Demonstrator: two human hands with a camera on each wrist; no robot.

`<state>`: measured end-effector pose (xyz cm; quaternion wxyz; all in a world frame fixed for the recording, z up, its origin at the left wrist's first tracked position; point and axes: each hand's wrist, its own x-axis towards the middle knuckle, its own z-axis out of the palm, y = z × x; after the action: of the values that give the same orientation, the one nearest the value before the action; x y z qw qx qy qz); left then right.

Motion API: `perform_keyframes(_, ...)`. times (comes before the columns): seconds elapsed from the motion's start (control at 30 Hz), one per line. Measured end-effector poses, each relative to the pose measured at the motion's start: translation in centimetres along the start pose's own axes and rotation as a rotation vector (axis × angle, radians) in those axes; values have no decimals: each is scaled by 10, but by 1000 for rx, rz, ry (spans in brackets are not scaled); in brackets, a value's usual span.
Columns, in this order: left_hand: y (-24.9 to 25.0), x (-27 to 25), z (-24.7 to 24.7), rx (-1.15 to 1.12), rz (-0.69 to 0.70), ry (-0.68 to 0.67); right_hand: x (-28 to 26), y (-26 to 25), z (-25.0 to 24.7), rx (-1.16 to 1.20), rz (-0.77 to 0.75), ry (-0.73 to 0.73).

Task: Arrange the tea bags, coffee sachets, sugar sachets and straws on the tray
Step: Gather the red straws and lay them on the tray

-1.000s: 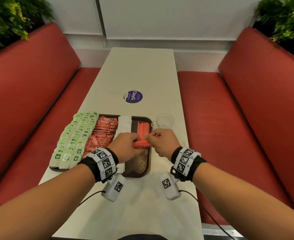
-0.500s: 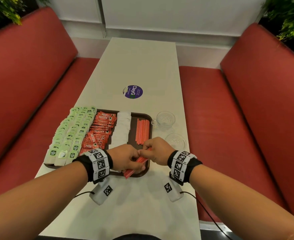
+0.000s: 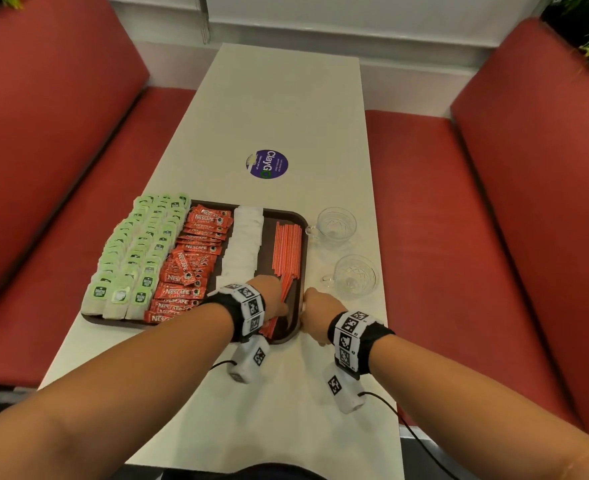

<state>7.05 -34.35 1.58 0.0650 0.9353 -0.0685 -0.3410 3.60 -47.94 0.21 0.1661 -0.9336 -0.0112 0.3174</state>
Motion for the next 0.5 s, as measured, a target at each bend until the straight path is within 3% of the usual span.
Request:
perform_keyframes(0.23,11,22,-6,-2,-82,69,7,3,1,3,-16,-70)
perform_keyframes(0.5,12,17,-8,57,-101,126,6,5,6,183,2,-4)
